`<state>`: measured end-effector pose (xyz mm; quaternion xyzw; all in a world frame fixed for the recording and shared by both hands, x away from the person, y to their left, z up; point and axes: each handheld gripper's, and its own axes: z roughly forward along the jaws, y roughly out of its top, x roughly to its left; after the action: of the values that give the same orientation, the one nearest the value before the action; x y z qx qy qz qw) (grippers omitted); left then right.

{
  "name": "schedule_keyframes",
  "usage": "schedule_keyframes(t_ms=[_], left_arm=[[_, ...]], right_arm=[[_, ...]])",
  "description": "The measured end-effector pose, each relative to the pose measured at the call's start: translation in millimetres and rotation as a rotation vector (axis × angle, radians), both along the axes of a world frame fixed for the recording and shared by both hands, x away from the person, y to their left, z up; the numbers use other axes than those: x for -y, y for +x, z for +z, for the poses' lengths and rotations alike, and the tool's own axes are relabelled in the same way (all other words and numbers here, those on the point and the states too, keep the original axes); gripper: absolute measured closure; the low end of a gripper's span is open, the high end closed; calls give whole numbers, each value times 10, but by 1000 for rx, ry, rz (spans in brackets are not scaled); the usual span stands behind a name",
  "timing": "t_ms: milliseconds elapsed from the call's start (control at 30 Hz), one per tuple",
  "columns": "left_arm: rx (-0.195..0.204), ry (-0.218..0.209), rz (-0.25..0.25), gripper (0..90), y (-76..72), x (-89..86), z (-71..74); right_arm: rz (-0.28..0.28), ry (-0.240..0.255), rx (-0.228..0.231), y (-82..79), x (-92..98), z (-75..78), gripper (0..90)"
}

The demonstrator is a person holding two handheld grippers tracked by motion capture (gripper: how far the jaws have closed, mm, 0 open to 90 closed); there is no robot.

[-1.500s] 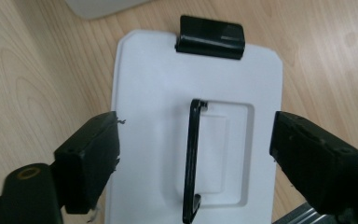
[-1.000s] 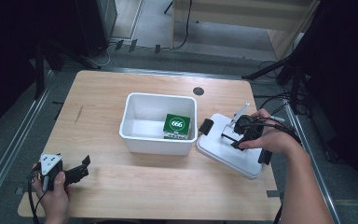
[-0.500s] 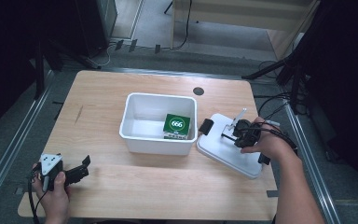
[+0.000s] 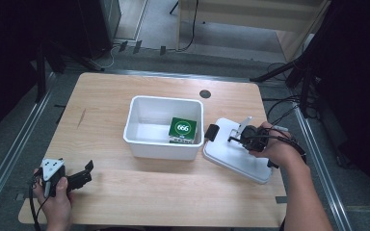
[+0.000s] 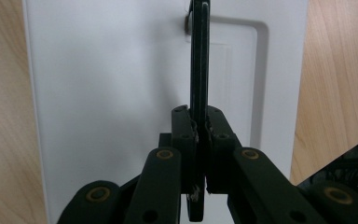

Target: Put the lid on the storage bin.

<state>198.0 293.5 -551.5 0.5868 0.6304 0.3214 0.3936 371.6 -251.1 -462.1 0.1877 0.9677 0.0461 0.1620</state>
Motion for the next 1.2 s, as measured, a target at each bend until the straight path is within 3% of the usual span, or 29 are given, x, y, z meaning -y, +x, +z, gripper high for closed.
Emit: schedule_keyframes(t_ms=[200, 300, 333, 433, 1200], left_arm=[[0, 2, 1, 0, 0, 2, 1], [1, 3, 2, 0, 1, 2, -1], [2, 3, 3, 0, 1, 4, -1], [0, 4, 1, 0, -2, 1, 1], [1, 2, 2, 0, 0, 3, 0]], right_arm=[[35, 2, -1, -30, 62, 84, 851], [38, 20, 6, -50, 94, 182, 852], [34, 24, 33, -60, 113, 259, 852], [41, 41, 51, -73, 136, 367, 852], [69, 60, 106, -114, 80, 1119, 852]])
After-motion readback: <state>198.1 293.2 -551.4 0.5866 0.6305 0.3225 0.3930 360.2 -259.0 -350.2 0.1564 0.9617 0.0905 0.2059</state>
